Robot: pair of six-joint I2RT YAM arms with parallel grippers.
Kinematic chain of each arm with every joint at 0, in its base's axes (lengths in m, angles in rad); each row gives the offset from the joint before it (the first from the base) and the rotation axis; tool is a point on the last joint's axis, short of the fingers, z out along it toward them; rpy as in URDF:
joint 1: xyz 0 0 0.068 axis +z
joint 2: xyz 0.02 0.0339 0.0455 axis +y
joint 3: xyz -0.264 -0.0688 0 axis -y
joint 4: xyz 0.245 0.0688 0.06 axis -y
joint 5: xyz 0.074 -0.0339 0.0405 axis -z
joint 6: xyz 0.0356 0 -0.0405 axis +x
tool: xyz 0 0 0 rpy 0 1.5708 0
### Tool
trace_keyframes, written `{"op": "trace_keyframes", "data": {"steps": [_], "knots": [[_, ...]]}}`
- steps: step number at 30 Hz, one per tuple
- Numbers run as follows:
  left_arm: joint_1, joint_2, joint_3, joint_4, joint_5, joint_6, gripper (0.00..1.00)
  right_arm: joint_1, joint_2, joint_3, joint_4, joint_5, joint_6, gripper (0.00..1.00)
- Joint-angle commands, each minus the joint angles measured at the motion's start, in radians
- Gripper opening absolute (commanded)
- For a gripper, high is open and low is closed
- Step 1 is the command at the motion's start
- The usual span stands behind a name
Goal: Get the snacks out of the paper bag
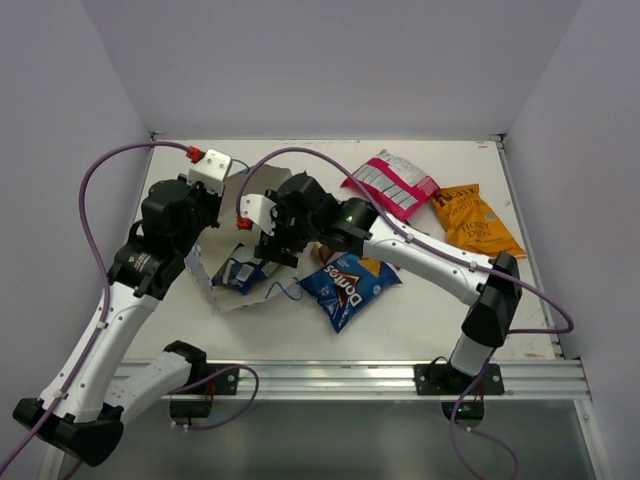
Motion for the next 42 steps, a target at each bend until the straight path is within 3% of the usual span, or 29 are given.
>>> {"op": "trace_keyframes", "data": {"steps": [1, 8, 16, 19, 21, 22, 25, 26, 28, 33, 42], "knots": [[0.006, -0.031, 0.03, 0.023, 0.058, 0.032, 0.0, 0.001, 0.02, -0.015, -0.001, 0.043, -0.071, 0.86], [0.006, -0.039, 0.007, 0.028, 0.06, 0.043, 0.0, -0.004, 0.053, -0.106, 0.023, 0.06, -0.105, 0.92], [0.006, -0.031, 0.002, 0.028, 0.072, 0.036, 0.0, -0.004, 0.1, -0.138, 0.034, 0.045, -0.117, 0.89], [0.006, -0.031, -0.001, 0.028, 0.086, 0.035, 0.0, -0.004, 0.131, -0.128, 0.077, 0.051, -0.116, 0.79], [0.006, -0.036, -0.002, 0.03, 0.086, 0.032, 0.0, -0.004, 0.155, -0.116, 0.091, 0.054, -0.119, 0.63], [0.006, -0.039, -0.004, 0.03, 0.085, 0.032, 0.0, -0.002, 0.163, -0.102, 0.091, 0.056, -0.119, 0.49], [0.006, -0.042, -0.012, 0.028, 0.072, 0.03, 0.0, -0.002, 0.154, -0.073, 0.088, 0.066, -0.111, 0.26], [0.006, -0.042, -0.012, 0.026, 0.071, 0.03, 0.0, -0.001, 0.143, -0.056, 0.059, 0.06, -0.101, 0.12], [0.006, -0.044, -0.012, 0.025, 0.063, 0.032, 0.0, 0.003, 0.088, -0.018, 0.042, 0.034, -0.09, 0.02], [0.006, -0.031, -0.01, 0.031, 0.042, 0.024, 0.0, 0.01, -0.055, -0.013, 0.079, 0.043, -0.084, 0.0], [0.006, -0.016, -0.013, 0.04, -0.089, -0.011, 0.0, 0.001, -0.289, -0.088, 0.146, 0.203, -0.048, 0.0]]}}
